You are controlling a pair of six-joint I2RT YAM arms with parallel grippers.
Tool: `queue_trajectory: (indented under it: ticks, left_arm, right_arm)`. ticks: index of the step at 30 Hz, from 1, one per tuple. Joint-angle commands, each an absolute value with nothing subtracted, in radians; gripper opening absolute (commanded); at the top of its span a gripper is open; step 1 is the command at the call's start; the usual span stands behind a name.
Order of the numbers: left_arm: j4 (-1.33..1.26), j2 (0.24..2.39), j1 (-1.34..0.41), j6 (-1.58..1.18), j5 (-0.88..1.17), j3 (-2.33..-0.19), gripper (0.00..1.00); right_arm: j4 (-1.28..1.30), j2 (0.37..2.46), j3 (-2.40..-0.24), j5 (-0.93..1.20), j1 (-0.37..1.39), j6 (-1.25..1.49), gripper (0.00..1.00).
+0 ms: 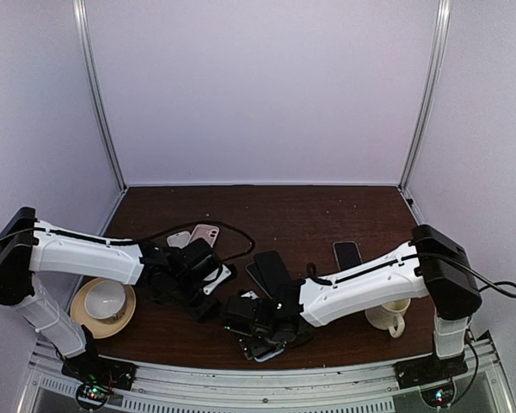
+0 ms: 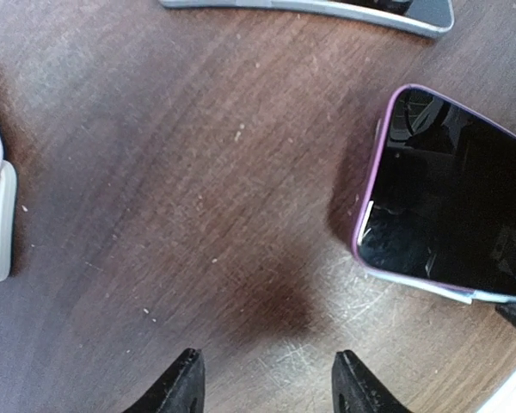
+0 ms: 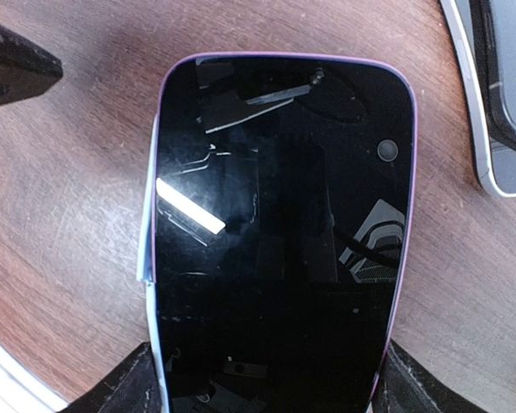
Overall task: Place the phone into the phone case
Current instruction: Pick up the phone with the phone case at the center of the board, then press the phone at the top left corner of the phone case.
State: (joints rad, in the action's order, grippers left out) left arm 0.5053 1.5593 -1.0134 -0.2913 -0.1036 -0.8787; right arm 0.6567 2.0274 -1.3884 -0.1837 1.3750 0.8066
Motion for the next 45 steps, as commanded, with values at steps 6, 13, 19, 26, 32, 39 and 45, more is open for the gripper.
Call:
queue_trajectory:
  ticks: [6, 13, 19, 26, 32, 39, 45]
  left_arm:
    - [0.391, 1.404, -1.004, -0.301, -0.049, -0.822, 0.66]
    - [0.222, 1.260, -0.964, -0.382, 0.143, -0.745, 0.88]
    - [0.111, 1.257, -0.948, -0.515, 0.263, -0.754, 0.94]
    - [0.008, 1.194, -0.948, -0.583, 0.221, -0.716, 0.95]
    - [0.007, 1.163, -0.948, -0.576, 0.177, -0.685, 0.89]
    - [-0.125, 1.141, -0.946, -0.616, 0.335, -0.681, 0.71]
    - [-0.119, 1.133, -0.945, -0.587, 0.455, -0.702, 0.51]
  right_arm:
    - [0.537, 1.870, -1.239, -0.307, 1.390, 0.746, 0.50]
    - [0.484, 1.786, -1.178, -0.428, 1.402, 0.717, 0.46]
    - [0.400, 1.714, -1.167, -0.573, 1.441, 0.620, 0.44]
    - [0.281, 1.671, -1.151, -0.668, 1.476, 0.506, 0.42]
    - [0.266, 1.672, -1.161, -0.680, 1.489, 0.474, 0.41]
    - [0.240, 1.651, -1.155, -0.698, 1.496, 0.442, 0.41]
    - [0.150, 1.622, -1.124, -0.722, 1.497, 0.386, 0.41]
